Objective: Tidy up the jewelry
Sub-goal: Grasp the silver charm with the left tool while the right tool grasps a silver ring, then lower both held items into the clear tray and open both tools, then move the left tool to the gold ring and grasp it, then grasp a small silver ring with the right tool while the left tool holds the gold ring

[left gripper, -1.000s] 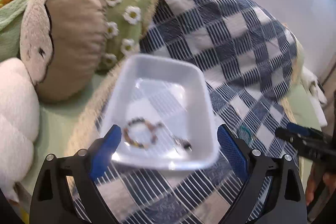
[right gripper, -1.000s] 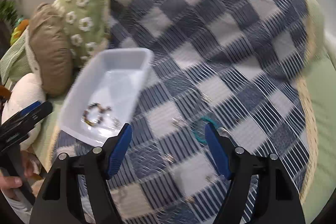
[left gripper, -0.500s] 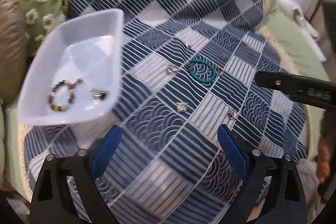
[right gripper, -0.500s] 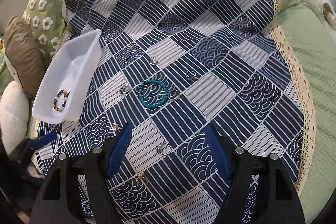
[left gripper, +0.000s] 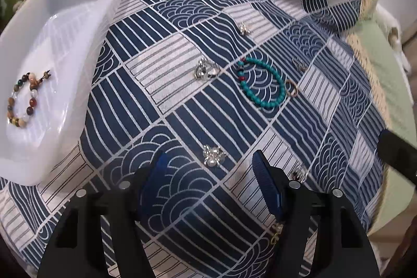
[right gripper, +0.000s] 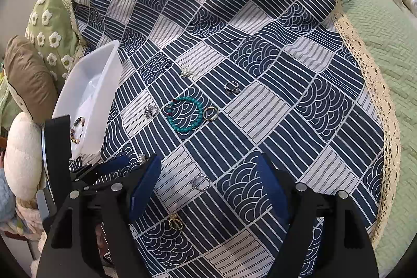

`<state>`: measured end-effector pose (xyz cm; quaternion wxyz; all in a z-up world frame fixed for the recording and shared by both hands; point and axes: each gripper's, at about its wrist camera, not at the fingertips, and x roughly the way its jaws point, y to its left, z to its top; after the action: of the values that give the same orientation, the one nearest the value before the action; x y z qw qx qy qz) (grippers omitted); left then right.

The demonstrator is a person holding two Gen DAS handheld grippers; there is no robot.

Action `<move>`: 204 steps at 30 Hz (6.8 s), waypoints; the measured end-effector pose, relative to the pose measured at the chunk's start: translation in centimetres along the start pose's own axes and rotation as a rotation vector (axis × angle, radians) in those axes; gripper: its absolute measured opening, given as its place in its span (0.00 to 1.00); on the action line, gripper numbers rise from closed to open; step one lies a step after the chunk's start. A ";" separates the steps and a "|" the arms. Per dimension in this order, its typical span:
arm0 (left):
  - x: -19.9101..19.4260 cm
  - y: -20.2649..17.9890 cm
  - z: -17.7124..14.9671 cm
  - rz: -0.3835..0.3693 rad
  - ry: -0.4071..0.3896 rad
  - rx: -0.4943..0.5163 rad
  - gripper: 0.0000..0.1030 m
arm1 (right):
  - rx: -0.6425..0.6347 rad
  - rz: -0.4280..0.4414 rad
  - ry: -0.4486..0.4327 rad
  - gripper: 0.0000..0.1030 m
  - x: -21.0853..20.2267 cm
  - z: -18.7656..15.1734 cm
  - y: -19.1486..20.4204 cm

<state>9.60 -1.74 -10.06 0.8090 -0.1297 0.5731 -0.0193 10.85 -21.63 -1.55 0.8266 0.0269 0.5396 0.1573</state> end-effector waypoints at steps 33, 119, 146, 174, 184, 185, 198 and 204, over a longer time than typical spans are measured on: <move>-5.6 0.2 -0.4 -0.024 -0.097 0.057 0.16 | -0.098 -0.102 0.226 0.40 7.1 -3.1 2.5; -17.7 12.6 0.7 0.069 -0.329 -0.030 0.82 | -0.211 -0.074 -0.106 0.76 -0.2 3.0 12.7; -1.8 -6.2 -7.1 0.005 -0.013 0.247 0.75 | 0.023 -0.141 -0.035 0.76 -0.2 1.4 -2.1; -5.6 -2.9 -4.2 -0.015 -0.084 0.180 0.17 | 0.036 -0.057 0.018 0.67 5.6 5.1 -0.6; -5.8 -2.6 -4.4 -0.057 -0.062 0.175 0.18 | 0.007 -0.125 0.121 0.35 10.1 5.5 -0.8; -5.8 -2.6 -4.4 -0.059 -0.060 0.174 0.18 | 0.007 -0.131 0.121 0.35 10.2 5.5 -0.9; -6.1 -2.3 -4.2 -0.069 -0.049 0.170 0.18 | 0.009 -0.182 0.091 0.06 11.6 5.7 -1.6; -6.3 -2.0 -4.2 -0.076 -0.055 0.169 0.18 | 0.043 -0.111 0.090 0.05 10.6 5.7 -2.3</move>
<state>3.76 -3.35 -5.09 0.8310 -0.0829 0.5418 -0.0947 20.40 -20.03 -9.02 0.8082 0.0073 0.5801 0.1007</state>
